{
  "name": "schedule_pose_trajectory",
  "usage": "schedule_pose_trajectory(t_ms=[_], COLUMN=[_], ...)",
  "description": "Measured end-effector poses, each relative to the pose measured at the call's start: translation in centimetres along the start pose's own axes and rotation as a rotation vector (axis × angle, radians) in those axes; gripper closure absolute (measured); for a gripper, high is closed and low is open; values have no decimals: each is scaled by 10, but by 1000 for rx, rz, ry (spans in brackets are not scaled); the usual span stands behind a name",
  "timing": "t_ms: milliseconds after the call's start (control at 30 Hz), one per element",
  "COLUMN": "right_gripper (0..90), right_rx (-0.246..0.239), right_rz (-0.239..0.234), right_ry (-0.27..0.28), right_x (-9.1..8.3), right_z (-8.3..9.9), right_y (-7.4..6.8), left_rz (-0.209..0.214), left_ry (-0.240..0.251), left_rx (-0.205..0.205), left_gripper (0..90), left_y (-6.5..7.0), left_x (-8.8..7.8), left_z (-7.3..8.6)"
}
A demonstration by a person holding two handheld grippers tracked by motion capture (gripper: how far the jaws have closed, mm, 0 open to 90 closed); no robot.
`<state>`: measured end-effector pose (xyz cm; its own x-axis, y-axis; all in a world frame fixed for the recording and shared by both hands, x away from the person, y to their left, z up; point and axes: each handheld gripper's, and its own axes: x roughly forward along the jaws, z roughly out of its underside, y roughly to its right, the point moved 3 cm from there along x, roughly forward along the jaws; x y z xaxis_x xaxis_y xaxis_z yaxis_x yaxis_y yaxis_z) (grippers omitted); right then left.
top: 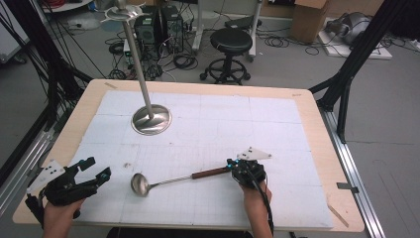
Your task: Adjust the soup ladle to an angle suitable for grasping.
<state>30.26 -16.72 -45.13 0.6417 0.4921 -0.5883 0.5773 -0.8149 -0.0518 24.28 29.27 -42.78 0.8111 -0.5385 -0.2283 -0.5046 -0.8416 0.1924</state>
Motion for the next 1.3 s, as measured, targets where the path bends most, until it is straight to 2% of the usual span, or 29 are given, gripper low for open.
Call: schedule_pose_trajectory(t_ms=[100,167,233,533,700,733,767,800,833,867,900,1000,1167,1300], right_gripper=[892,892,892,892,892,892,891,891,892,892,891,891,891,891], right_rx=[-5,-22,-31,-107,-142,-159,-169,-169,-196,-196,-217,-221,-221,-228], right_rz=[-21,-49,-56,-179,-257,-276,-283,-283,-283,-283,-274,-278,-248,-244], right_ry=[13,3,-3,-37,-41,-45,-48,-48,-62,-62,-79,-77,-84,-87], right_x=[-2,0,1,19,33,39,41,41,48,48,53,57,66,67], right_z=[3,6,6,6,1,-2,-3,-3,-7,-7,-10,-12,-18,-20], right_y=[-7,-18,-21,-64,-88,-98,-101,-101,-109,-109,-113,-116,-120,-120], left_rz=[-1,0,0,1,2,1,1,2,2,2,1,2,3,3], left_ry=[-1,0,0,0,-3,-2,-1,-1,0,0,-1,0,0,0], left_rx=[0,0,1,-1,-2,-2,-2,-2,-4,-5,-5,-6,-7,-7], left_gripper=[235,234,235,234,235,234,235,235,235,235,234,234,234,235], left_y=[0,0,0,-1,-1,-1,-1,-1,-1,-1,-1,-1,-1,-1], left_x=[0,0,0,0,1,1,1,1,1,1,1,1,1,1], left_z=[0,0,0,0,0,0,0,0,0,0,0,0,0,0])
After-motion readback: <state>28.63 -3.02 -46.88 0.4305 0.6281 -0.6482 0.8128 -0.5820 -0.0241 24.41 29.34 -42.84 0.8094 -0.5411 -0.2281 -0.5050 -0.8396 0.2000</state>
